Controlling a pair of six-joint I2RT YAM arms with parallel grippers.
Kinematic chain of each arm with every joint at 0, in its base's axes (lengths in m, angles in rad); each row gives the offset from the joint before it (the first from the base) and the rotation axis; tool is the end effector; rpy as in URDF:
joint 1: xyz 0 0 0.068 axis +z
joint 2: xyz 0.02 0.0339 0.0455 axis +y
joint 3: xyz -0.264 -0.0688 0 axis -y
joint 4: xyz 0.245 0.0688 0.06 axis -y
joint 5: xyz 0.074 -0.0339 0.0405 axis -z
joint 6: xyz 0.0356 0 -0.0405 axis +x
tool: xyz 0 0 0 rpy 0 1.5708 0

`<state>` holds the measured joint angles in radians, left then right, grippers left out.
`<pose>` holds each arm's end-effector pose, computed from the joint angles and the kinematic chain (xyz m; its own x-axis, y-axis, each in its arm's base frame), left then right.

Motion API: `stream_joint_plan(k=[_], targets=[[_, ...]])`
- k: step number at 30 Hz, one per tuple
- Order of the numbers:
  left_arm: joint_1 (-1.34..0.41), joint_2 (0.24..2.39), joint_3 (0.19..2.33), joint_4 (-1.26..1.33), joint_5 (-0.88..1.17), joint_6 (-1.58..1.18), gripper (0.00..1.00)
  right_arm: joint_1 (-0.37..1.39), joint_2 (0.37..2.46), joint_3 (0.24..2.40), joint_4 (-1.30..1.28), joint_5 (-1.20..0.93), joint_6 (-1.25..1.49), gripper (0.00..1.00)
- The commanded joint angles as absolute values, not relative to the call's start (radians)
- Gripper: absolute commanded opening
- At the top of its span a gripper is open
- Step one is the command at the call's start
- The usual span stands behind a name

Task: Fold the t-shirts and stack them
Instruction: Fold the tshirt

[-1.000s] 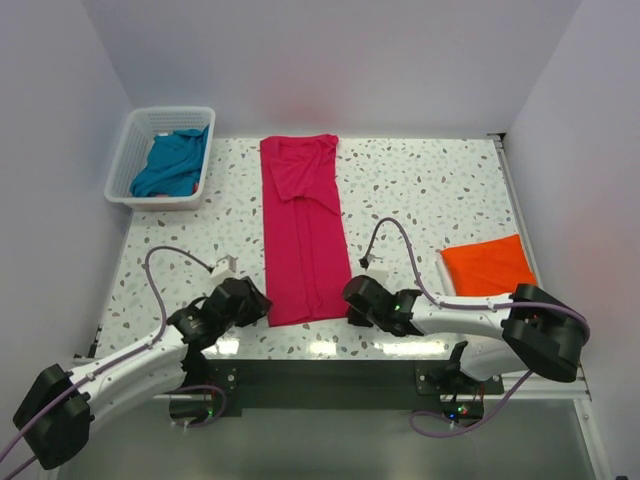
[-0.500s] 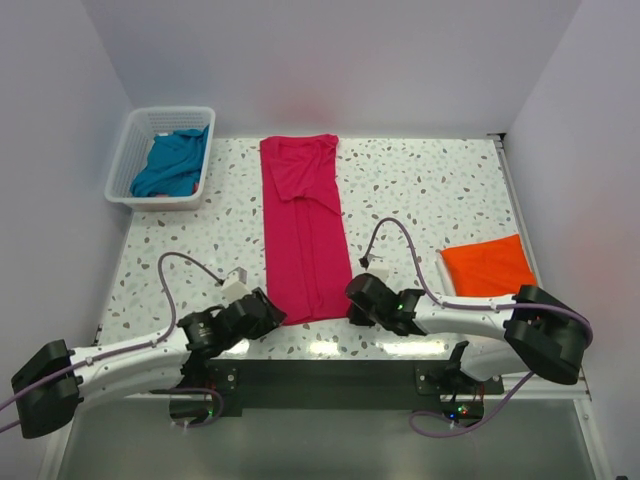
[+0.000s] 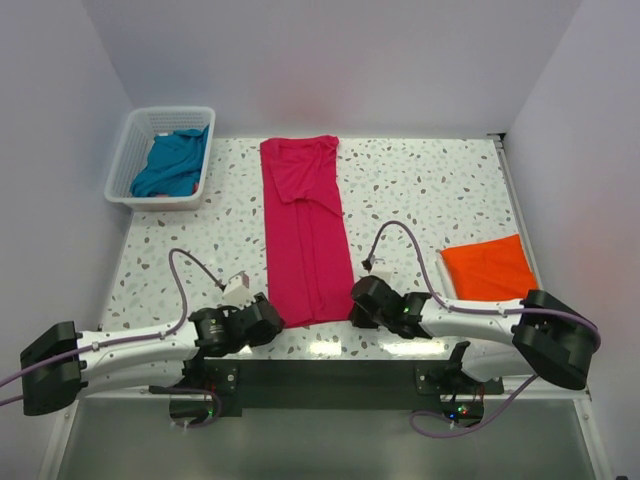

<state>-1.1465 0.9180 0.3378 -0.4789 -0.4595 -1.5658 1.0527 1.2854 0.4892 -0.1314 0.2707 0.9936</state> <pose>0.0759 -0.1296 0.1468 -0.7292 -0.5629 -0.3891 -0.3553 0.7974 -0.4877 0.1196 0.1906 0.1470 -0.8512 0.1373 -0.5066 -0.0814 0.9190 0.3858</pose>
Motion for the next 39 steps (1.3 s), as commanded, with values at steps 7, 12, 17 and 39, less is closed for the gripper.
stream_joint_plan(k=[7,12,17,39], targets=[[-1.152,0.949,0.333,-0.609,-0.511,-1.592,0.55,1.051,1.272,0.448,-0.155,0.255,0.98,0.01],[-1.144,0.985,0.31,-0.532,-0.497,-1.566,0.51,1.051,1.262,0.445,-0.155,0.252,0.979,0.01],[-1.134,0.991,0.282,-0.491,-0.489,-1.554,0.44,1.051,1.25,0.44,-0.153,0.25,0.974,0.01],[-1.176,1.022,0.362,-0.463,-0.434,-1.374,0.0,1.06,1.138,0.382,-0.152,0.196,0.973,0.0]])
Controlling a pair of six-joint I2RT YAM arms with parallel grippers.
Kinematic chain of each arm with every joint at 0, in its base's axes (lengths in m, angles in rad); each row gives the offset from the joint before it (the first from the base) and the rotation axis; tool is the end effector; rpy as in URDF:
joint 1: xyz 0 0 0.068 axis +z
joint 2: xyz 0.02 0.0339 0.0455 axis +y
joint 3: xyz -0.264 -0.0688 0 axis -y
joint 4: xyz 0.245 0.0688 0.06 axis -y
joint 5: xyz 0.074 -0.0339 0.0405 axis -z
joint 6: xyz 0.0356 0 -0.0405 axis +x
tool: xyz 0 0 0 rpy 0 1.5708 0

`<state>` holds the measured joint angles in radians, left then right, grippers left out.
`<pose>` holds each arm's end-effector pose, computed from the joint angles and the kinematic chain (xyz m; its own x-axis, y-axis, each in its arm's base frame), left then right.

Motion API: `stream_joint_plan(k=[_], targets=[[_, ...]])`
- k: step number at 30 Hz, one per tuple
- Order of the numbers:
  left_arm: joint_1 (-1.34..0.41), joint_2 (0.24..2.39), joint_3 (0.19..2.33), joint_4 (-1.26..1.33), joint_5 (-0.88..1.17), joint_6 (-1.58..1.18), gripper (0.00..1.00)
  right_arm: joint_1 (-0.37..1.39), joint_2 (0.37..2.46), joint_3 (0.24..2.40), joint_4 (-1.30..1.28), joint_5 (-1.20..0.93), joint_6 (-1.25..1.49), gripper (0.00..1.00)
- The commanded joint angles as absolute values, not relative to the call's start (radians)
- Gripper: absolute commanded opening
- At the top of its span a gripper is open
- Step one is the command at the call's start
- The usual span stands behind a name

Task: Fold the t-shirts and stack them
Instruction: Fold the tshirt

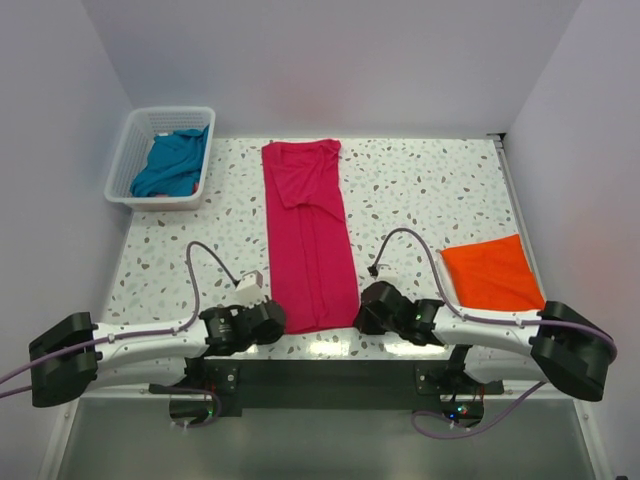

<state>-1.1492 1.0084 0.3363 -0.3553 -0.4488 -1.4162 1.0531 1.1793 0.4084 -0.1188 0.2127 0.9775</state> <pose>0.0809 -0.1425 0.1404 -0.7755 -0.4463 -0.4466 -0.2336 0.8600 -0.4537 0.1081 0.1747 0.1453 -0.8646 0.1194 -0.4880 -0.1193 0.8947 0.4303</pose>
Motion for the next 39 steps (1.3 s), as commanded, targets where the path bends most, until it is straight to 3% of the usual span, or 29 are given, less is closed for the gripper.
stream_joint_plan(k=[1,8,15,20,25,39], targets=[[-1.195,1.023,0.379,-0.485,-0.437,-1.376,0.0,1.065,1.111,0.38,-0.158,0.195,0.976,0.0],[-1.288,1.035,0.426,-0.548,-0.46,-1.427,0.0,1.219,1.051,0.422,-0.242,0.288,1.038,0.0],[-1.293,0.999,0.462,-0.569,-0.541,-1.421,0.0,1.229,1.086,0.506,-0.308,0.356,1.013,0.0],[-1.155,1.005,0.529,-0.52,-0.536,-1.252,0.0,1.203,1.15,0.638,-0.345,0.405,0.914,0.0],[-0.962,1.026,0.578,-0.37,-0.503,-1.083,0.0,1.074,1.279,0.771,-0.299,0.316,0.812,0.0],[-0.643,1.34,0.8,-0.091,-0.387,-0.868,0.0,0.753,1.636,1.118,-0.215,0.196,0.641,0.0]])
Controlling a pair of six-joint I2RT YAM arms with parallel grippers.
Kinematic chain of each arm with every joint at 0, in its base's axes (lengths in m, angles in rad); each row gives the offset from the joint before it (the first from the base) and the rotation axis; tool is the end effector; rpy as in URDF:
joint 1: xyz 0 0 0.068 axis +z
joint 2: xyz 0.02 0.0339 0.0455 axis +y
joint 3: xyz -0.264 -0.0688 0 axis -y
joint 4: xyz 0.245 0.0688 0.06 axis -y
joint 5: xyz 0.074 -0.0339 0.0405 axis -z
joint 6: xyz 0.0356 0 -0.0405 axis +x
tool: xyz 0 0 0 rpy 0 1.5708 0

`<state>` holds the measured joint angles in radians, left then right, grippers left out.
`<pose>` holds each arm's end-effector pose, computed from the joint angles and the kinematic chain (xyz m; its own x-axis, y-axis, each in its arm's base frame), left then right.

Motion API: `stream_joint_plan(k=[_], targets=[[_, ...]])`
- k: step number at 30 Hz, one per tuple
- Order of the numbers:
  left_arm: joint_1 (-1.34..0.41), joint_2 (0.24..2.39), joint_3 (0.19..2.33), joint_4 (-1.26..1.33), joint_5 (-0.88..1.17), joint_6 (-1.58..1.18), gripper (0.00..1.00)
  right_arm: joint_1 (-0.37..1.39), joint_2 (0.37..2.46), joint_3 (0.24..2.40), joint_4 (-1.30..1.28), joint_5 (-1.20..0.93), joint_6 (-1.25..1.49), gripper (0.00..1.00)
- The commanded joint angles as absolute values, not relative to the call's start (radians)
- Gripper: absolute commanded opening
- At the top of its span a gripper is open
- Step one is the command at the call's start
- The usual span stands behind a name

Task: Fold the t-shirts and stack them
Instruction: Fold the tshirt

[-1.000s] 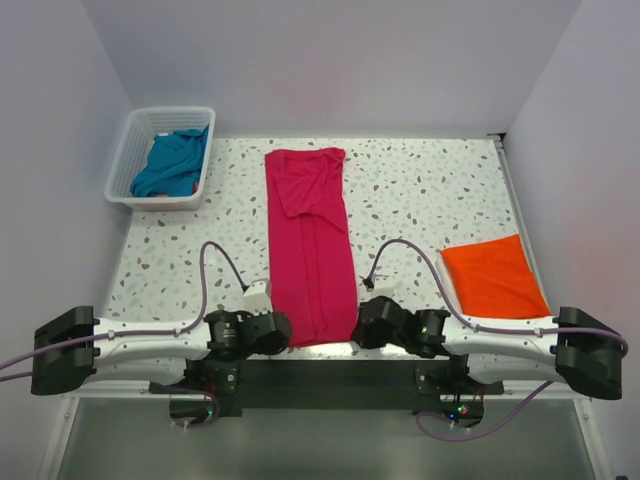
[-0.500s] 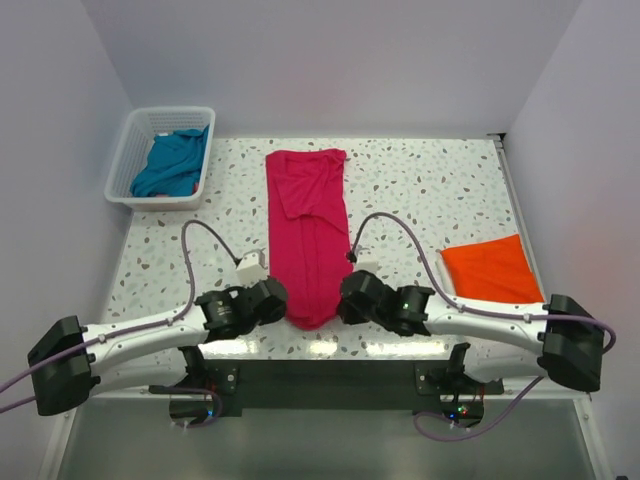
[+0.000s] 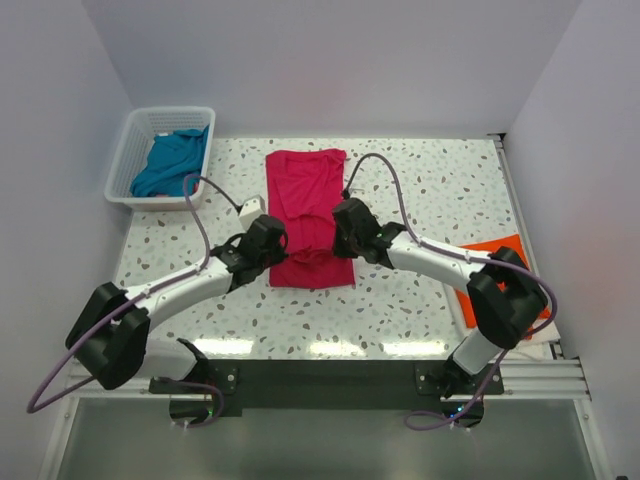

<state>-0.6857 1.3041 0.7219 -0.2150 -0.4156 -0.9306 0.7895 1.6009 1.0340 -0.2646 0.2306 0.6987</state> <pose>0.2123 -0.1551 0.2073 -0.6203 -0.4405 -0.6490 -0.2284 0.8930 -0.3878 0.2452 0.2357 0.2161 -0.7733 0.1096 -0.6245 -0.1115 0.9461 0.3041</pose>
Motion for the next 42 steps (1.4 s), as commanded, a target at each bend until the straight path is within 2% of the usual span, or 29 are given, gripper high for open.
stream_joint_plan(k=[1,14,30,31,32,34,35,36,37,38,39,40,42], targets=[[-0.631,1.379,0.813,-0.084,-0.377,-0.864,0.0,0.732,1.652,1.135,-0.216,0.189,0.634,0.0],[-0.476,1.597,0.963,-0.015,-0.292,-0.83,0.0,0.585,1.871,1.396,-0.236,0.08,0.588,0.0],[-0.37,1.772,1.071,0.083,-0.169,-0.785,0.0,0.473,2.029,1.531,-0.239,-0.027,0.589,0.0],[-0.367,1.778,1.071,0.089,-0.163,-0.781,0.01,0.465,2.04,1.543,-0.245,-0.035,0.588,0.0],[-0.359,1.781,1.071,0.1,-0.152,-0.779,0.06,0.46,2.051,1.569,-0.256,-0.043,0.586,0.0],[-0.351,1.782,1.069,0.106,-0.143,-0.779,0.15,0.45,2.078,1.597,-0.268,-0.069,0.58,0.05],[-0.342,1.782,1.069,0.113,-0.141,-0.781,0.29,0.446,2.086,1.62,-0.273,-0.074,0.577,0.1],[-0.336,1.778,1.071,0.118,-0.138,-0.779,0.34,0.443,2.094,1.631,-0.282,-0.081,0.572,0.16],[-0.33,1.773,1.069,0.124,-0.127,-0.775,0.39,0.437,2.101,1.64,-0.287,-0.086,0.562,0.28],[-0.318,1.769,1.069,0.129,-0.124,-0.772,0.47,0.434,2.105,1.658,-0.304,-0.084,0.557,0.36],[-0.311,1.75,1.068,0.132,-0.121,-0.769,0.5,0.431,2.105,1.666,-0.313,-0.083,0.551,0.42],[-0.307,1.738,1.062,0.138,-0.117,-0.759,0.53,0.426,2.103,1.672,-0.319,-0.077,0.539,0.52],[-0.299,1.7,1.043,0.15,-0.112,-0.752,0.56,0.422,2.085,1.671,-0.327,-0.068,0.528,0.58]])
